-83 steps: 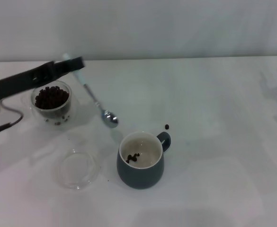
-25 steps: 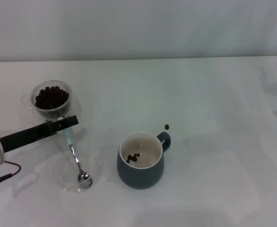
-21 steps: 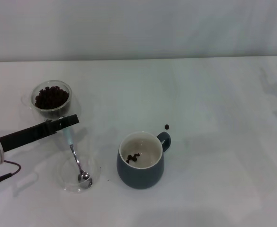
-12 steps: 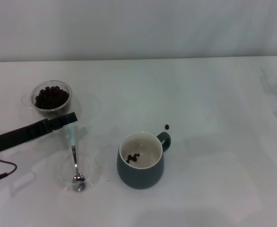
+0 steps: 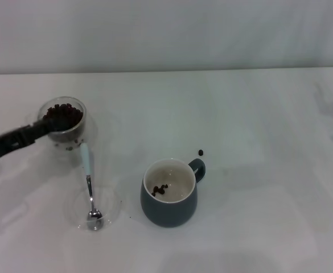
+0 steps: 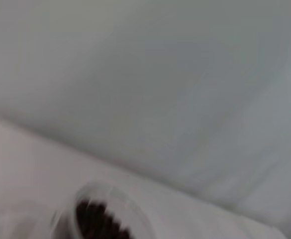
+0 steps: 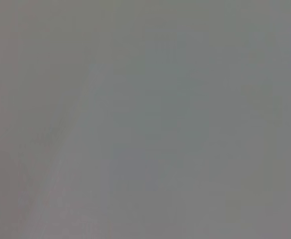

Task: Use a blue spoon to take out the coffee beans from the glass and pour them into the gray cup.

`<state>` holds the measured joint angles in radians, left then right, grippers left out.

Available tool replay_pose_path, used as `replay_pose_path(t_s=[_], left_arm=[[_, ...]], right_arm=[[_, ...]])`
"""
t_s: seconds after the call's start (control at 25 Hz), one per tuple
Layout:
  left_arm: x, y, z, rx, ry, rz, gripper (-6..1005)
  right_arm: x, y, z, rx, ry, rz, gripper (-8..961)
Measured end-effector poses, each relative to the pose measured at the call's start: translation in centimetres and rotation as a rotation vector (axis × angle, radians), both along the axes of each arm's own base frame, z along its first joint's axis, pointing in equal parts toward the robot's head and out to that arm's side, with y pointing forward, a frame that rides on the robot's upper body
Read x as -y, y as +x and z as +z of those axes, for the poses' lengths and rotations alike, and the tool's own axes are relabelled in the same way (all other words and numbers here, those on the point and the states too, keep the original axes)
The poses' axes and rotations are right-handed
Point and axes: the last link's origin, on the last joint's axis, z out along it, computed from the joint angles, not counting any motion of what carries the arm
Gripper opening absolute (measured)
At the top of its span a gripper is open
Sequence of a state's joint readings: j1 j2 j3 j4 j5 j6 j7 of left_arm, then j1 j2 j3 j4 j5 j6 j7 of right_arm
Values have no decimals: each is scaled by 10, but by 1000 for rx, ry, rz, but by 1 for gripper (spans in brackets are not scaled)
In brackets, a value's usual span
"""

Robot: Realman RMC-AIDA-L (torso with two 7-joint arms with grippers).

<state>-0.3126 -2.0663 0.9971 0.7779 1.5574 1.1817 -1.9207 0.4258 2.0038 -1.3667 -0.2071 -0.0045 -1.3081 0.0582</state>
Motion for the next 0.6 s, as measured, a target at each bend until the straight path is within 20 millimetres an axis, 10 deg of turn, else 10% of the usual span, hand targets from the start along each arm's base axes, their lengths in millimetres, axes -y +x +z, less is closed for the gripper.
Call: replay_pose_path(t_s=[0.6], left_arm=[[18, -27, 58, -178, 421, -171, 724]], right_arm=[[26, -11, -7, -21, -11, 144, 507]])
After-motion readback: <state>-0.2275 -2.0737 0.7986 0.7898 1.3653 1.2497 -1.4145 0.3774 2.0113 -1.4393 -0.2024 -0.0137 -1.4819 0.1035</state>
